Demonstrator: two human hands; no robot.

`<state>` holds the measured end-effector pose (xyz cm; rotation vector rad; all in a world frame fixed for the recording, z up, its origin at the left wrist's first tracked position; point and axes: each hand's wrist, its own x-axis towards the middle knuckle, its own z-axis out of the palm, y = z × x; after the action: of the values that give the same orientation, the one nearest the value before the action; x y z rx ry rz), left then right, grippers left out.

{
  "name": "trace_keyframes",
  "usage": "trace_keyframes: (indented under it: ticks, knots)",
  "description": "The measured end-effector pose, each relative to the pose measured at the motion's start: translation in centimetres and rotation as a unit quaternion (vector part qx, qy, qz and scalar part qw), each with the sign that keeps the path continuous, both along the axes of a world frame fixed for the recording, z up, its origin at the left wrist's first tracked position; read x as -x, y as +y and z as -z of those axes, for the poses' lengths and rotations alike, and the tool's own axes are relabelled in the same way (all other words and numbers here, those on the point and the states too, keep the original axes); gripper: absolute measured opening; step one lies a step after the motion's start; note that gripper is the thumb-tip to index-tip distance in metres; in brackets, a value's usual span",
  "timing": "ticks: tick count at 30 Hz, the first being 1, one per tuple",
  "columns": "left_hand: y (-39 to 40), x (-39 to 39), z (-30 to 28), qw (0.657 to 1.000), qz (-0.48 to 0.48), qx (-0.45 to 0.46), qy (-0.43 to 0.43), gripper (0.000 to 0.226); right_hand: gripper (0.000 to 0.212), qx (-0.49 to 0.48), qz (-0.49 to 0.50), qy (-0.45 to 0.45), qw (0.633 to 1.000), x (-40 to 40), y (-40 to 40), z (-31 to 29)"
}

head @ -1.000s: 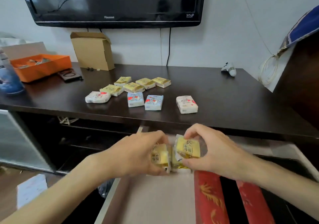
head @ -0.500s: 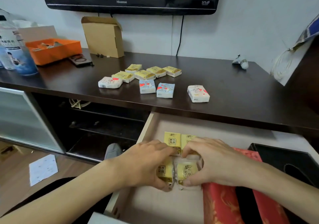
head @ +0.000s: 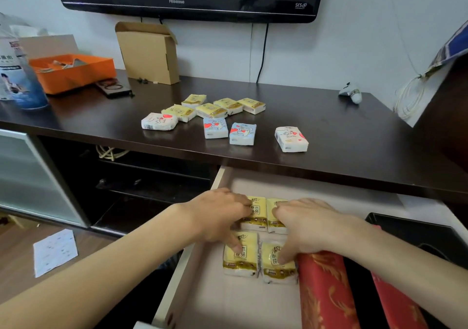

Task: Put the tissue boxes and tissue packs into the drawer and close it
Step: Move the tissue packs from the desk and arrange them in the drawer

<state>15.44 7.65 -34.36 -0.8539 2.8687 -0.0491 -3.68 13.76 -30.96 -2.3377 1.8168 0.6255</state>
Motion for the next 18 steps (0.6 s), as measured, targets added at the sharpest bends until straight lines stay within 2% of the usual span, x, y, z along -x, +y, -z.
trace_keyframes:
  ticks: [2, 5, 9, 15, 18]
  knots:
    - [-0.1, 0.4, 0.2, 1.000, -0.008, -0.007, 0.009, 0.066, 0.053, 0.029, -0.012, 0.011, 0.999, -0.3, 0.1, 0.2]
    - [-0.4, 0.8, 0.4, 1.000, -0.021, -0.015, 0.015, 0.069, 0.063, 0.053, -0.012, 0.013, 0.998, -0.5, 0.1, 0.3]
    - [-0.6, 1.3, 0.3, 0.999, -0.021, -0.010, 0.025, 0.070, 0.063, 0.077, -0.010, 0.002, 0.997, -0.2, 0.1, 0.5]
    - [-0.8, 1.7, 0.3, 0.999, -0.022, -0.009, 0.035, 0.070, 0.052, 0.092, 0.007, -0.044, 0.995, 0.4, -0.1, 1.1]
    - [-0.9, 1.7, 0.1, 0.999, -0.026, -0.011, 0.036, 0.072, 0.035, 0.084, 0.028, -0.082, 0.993, 0.6, -0.1, 1.1]
